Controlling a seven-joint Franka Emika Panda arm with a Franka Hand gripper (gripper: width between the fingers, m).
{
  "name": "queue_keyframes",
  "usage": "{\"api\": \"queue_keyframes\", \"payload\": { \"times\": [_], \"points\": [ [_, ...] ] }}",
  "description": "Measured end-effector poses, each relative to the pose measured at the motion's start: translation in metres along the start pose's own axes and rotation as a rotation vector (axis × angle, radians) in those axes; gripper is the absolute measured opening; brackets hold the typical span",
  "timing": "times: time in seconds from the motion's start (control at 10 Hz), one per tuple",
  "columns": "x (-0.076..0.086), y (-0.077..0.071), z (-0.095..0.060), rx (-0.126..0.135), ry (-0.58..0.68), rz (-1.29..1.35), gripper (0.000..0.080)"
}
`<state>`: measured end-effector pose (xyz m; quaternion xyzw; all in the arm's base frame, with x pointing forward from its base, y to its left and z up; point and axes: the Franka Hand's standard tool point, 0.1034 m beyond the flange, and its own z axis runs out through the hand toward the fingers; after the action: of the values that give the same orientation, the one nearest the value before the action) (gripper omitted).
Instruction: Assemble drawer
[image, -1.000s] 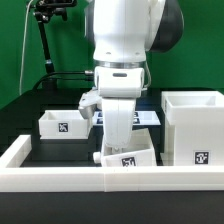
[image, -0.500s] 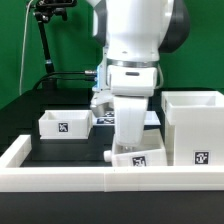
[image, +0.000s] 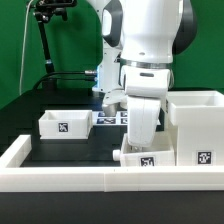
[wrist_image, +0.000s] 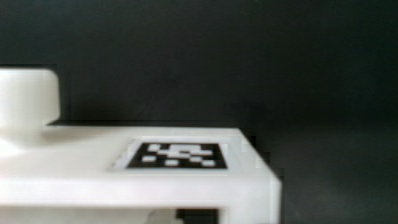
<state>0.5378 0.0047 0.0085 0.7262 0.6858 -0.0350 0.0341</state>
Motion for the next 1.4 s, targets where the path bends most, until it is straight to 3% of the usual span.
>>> {"api": "queue_keyframes", "payload": {
  "times": [0.8, 1.4],
  "points": [
    [-0.0054, -0.0011, 0.0009, 0.012, -0.017, -0.077, 0.0044],
    [-0.0045, -0.0008, 0.0008, 0.007, -0.016, -0.096, 0.0044]
  ]
}}
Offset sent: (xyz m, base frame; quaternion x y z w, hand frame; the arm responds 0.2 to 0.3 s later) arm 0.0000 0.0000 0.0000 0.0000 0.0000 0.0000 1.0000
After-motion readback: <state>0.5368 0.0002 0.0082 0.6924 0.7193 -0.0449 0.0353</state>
